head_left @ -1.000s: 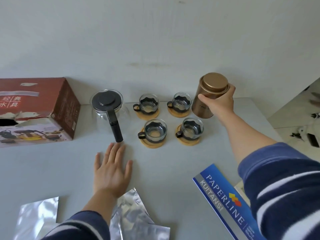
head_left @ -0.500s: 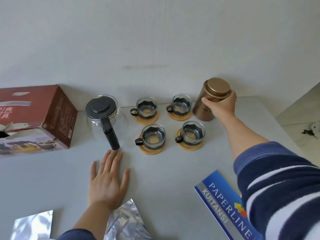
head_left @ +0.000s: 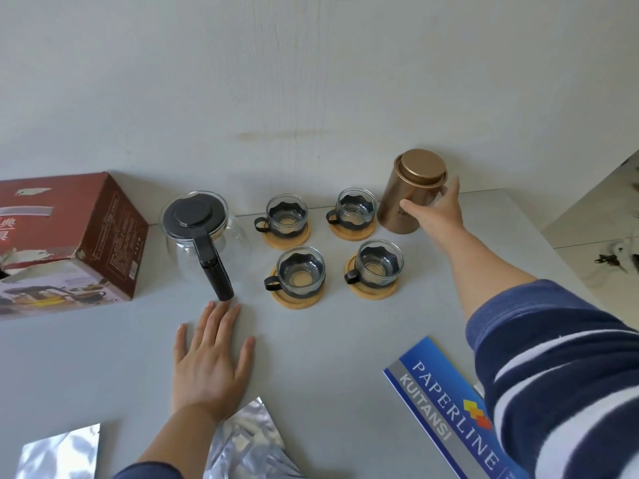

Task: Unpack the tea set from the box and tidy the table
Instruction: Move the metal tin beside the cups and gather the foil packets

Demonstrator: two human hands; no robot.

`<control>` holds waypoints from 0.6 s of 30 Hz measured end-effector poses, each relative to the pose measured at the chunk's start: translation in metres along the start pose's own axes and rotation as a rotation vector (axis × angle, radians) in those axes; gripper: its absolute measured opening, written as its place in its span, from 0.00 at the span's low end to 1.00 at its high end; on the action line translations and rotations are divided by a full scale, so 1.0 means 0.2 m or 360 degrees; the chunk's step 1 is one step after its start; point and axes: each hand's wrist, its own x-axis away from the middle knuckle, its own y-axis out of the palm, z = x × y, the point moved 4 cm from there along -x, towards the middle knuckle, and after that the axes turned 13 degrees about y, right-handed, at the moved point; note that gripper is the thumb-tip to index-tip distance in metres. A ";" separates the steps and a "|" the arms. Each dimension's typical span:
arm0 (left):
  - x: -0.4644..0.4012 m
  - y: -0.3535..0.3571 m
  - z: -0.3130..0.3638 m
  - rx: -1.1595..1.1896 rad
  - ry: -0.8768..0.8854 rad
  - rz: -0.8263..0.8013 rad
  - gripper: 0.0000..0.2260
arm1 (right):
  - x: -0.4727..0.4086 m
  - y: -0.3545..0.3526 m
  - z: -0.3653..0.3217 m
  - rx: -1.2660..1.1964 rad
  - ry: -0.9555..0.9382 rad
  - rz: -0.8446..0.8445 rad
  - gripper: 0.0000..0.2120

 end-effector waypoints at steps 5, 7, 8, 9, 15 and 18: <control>-0.01 -0.01 0.01 0.0016 0.0016 -0.0002 0.31 | 0.17 -0.09 0.00 0.0357 0.0044 -0.0002 0.56; 0.00 -0.02 0.02 0.0048 0.0006 -0.0061 0.32 | 0.31 -0.11 -0.02 0.0507 -0.0020 -0.0009 0.52; -0.01 -0.03 0.02 0.0075 0.0008 -0.0124 0.31 | 0.38 -0.13 -0.05 0.0573 -0.0090 -0.0006 0.48; -0.02 -0.05 0.02 0.0111 0.0022 -0.0211 0.30 | 0.46 -0.13 -0.06 0.0626 -0.0157 -0.0010 0.44; 0.05 -0.24 -0.02 0.0248 0.0107 -0.0488 0.29 | 0.97 0.04 -0.04 0.0816 -0.0347 -0.0304 0.33; 0.22 -0.30 -0.10 0.0200 0.0085 -0.0476 0.28 | 1.22 0.21 0.06 0.0962 -0.0230 -0.0622 0.32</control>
